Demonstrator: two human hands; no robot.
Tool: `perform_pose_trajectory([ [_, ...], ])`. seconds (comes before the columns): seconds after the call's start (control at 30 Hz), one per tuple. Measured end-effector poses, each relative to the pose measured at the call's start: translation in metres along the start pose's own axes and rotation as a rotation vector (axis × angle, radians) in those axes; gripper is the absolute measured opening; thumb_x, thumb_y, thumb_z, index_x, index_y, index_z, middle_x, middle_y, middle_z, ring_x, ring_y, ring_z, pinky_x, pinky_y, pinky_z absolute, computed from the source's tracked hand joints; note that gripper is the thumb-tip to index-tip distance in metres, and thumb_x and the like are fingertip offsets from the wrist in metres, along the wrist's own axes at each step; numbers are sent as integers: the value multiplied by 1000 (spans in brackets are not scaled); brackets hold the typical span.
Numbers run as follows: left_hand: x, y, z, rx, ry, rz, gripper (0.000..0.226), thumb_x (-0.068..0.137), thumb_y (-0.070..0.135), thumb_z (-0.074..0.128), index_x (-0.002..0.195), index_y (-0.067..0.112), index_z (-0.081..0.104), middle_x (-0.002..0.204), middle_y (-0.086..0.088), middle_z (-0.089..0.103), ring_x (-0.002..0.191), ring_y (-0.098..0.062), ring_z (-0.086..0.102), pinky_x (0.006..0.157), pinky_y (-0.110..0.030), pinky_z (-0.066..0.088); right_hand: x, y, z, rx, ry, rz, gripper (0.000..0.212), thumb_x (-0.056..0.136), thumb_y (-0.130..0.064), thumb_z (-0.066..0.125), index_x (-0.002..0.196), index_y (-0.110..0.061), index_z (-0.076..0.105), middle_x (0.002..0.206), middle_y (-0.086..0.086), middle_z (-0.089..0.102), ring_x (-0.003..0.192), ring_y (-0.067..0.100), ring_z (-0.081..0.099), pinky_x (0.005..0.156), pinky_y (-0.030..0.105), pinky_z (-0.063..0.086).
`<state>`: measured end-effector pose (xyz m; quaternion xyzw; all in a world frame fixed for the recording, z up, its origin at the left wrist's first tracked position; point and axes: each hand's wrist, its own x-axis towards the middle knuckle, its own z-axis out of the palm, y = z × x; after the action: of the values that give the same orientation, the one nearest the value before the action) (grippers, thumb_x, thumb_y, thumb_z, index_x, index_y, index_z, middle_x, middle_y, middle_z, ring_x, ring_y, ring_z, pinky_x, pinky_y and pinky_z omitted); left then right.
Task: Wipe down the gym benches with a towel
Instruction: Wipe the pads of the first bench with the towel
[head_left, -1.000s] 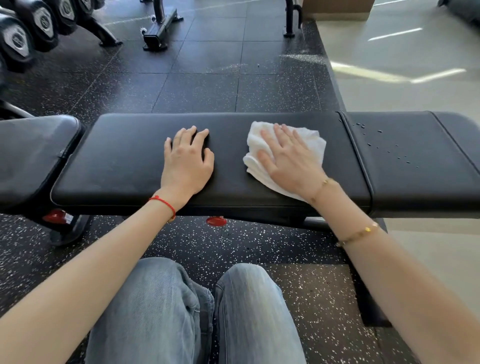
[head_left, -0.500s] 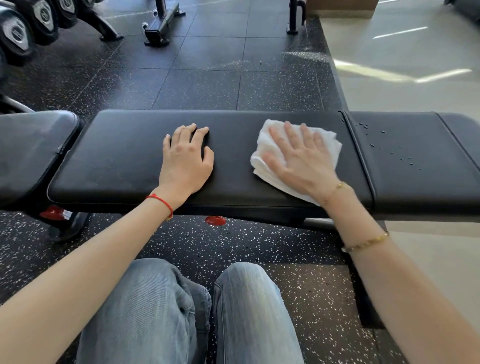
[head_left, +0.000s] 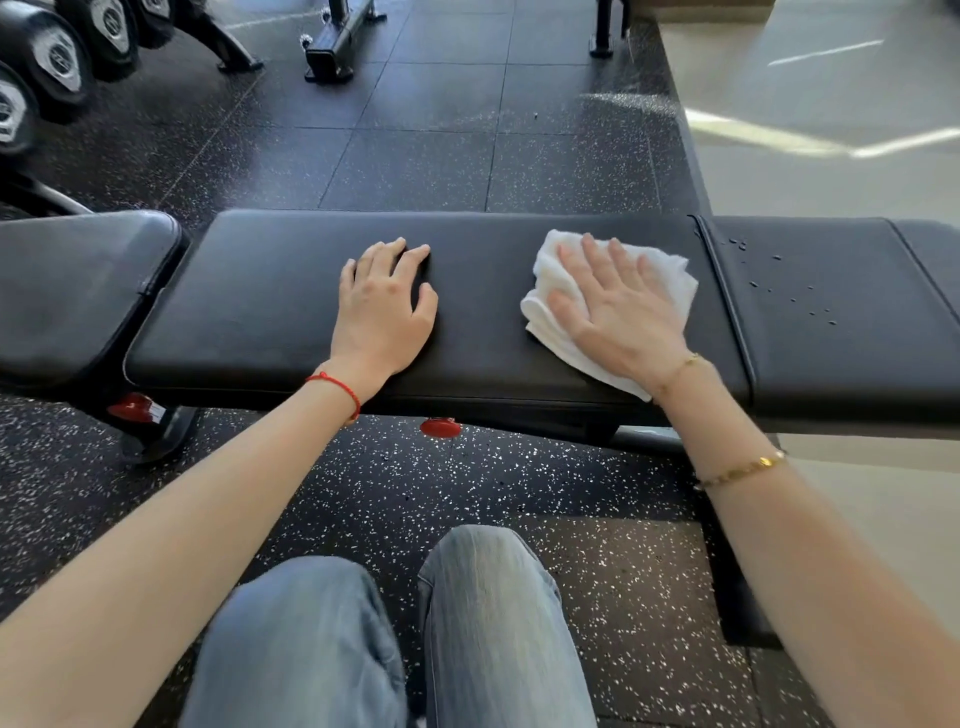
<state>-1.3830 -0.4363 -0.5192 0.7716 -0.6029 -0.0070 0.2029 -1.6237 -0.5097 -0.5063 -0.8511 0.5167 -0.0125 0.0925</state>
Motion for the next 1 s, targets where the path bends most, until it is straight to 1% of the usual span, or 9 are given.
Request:
perform_pose_trajectory([
  [0.13, 1, -2, 1, 2, 5, 11, 48, 99, 28, 43, 145, 17, 45, 152, -10, 40, 144, -26, 30, 121, -49, 18, -2, -35, 6, -7, -6, -78, 64, 101, -54, 17, 158, -29, 1, 167, -1, -4, 153, 22, -8, 122, 41, -10],
  [0.27, 0, -5, 3, 6, 0, 34, 48, 100, 29, 41, 147, 17, 42, 154, -11, 38, 145, -27, 28, 122, -49, 16, -46, -50, 20, -53, 92, -135, 63, 101, -55, 16, 158, -30, 8, 167, -2, 5, 153, 23, -1, 123, 42, -5],
  [0.37, 0, -5, 3, 9, -1, 31, 49, 100, 29, 41, 147, 16, 42, 154, -12, 37, 146, -28, 27, 122, -50, 14, -66, -43, 26, -56, 184, -29, 61, 103, -54, 22, 158, -29, 16, 165, 0, 15, 153, 24, 9, 124, 41, 2],
  [0.5, 1, 0, 5, 55, 21, 125, 45, 99, 24, 42, 144, 15, 46, 153, -10, 39, 145, -27, 29, 121, -51, 16, -70, -17, 25, -74, 244, 218, 70, 95, -59, 6, 157, -29, 17, 164, 3, 21, 151, 27, 17, 123, 43, 8],
  [0.57, 1, 2, 5, 67, 20, 171, 43, 100, 24, 41, 142, 15, 49, 151, -9, 43, 143, -26, 33, 121, -49, 19, -68, 3, 20, -61, 264, 311, 72, 93, -59, 4, 157, -29, 19, 163, 5, 24, 150, 28, 19, 123, 43, 9],
  [0.67, 3, 13, 5, 26, -7, 161, 41, 102, 24, 40, 141, 15, 51, 149, -9, 46, 141, -26, 36, 118, -50, 24, -61, 38, 11, -28, 222, 435, 64, 98, -57, 9, 157, -32, 15, 165, 3, 17, 152, 27, 12, 123, 41, 2],
  [0.73, 5, 35, 7, -41, -35, 157, 42, 102, 26, 40, 142, 15, 50, 149, -8, 45, 142, -25, 35, 118, -51, 23, -54, 58, 7, 4, 176, 475, 60, 101, -56, 13, 157, -34, 10, 166, 0, 9, 153, 24, 5, 122, 40, -2],
  [0.87, 9, 99, 18, -100, -111, 167, 48, 102, 30, 35, 149, 18, 40, 156, -4, 35, 147, -21, 25, 121, -52, 16, -37, 89, -4, 37, 120, 440, 60, 102, -55, 13, 157, -34, 5, 167, -2, 3, 153, 22, 0, 123, 40, -4],
  [1.0, 12, 152, 37, -112, -190, 110, 52, 103, 32, 32, 153, 20, 29, 162, -4, 24, 151, -23, 14, 122, -57, 8, 6, 117, -19, 21, 66, 367, 60, 102, -53, 14, 157, -32, 5, 167, -3, 2, 153, 22, -1, 123, 41, -5],
])
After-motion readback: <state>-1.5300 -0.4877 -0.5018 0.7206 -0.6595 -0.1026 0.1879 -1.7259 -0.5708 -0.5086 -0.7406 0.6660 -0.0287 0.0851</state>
